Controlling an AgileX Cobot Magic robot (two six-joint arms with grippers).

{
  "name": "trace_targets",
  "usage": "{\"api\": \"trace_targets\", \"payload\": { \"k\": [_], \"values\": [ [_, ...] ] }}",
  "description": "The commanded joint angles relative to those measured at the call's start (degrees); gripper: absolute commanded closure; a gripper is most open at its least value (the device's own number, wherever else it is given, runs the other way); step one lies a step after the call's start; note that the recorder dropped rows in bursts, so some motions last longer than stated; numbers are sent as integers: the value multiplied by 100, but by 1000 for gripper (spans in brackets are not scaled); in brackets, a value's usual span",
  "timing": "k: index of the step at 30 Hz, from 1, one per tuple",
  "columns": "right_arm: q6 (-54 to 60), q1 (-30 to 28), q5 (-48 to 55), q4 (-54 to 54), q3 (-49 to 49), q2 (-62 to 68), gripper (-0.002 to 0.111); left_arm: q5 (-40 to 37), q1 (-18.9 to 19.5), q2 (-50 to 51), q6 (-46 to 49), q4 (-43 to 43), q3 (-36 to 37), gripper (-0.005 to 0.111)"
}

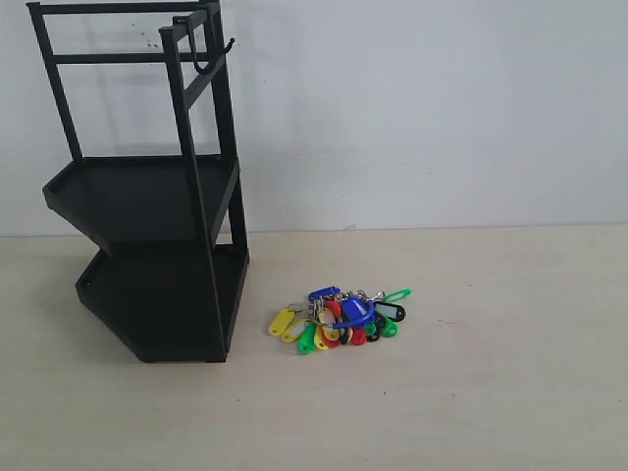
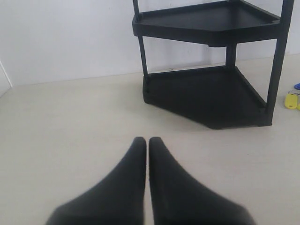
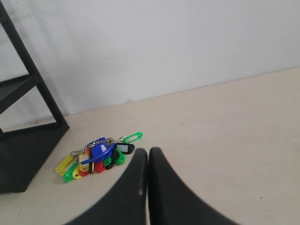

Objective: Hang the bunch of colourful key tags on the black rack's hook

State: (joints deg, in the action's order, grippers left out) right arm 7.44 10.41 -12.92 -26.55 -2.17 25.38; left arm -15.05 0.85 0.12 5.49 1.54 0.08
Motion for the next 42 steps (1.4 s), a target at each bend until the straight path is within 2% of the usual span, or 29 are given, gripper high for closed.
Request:
{"api": "trace_targets", "payload": {
  "k": [1, 6, 14, 19, 24, 31, 36, 42],
  "values": [
    [-82, -12, -210, 27, 217, -348, 108, 41, -7, -12, 6, -20, -8, 102],
    [248, -12, -109, 49, 217, -360, 108, 41, -7, -12, 6, -20, -8, 102],
    [115, -12, -354, 109, 192, -350, 108, 41, -7, -12, 6, -20, -8, 102],
    [109, -12, -105, 184, -286, -350, 108, 41, -7, -12, 6, -20, -8, 102],
    [386, -12, 744, 184, -1004, -186, 108, 41, -7, -12, 6, -20, -8, 102],
    [400, -12, 1930, 136, -2044, 1140, 108, 41, -7, -12, 6, -20, -8, 102],
    [400, -12, 2254, 136, -2385, 2421, 108, 41, -7, -12, 6, -20, -8, 102],
    [400, -12, 2181, -227, -2590, 3737, 108, 41, -7, -12, 6, -20, -8, 102]
  ]
}}
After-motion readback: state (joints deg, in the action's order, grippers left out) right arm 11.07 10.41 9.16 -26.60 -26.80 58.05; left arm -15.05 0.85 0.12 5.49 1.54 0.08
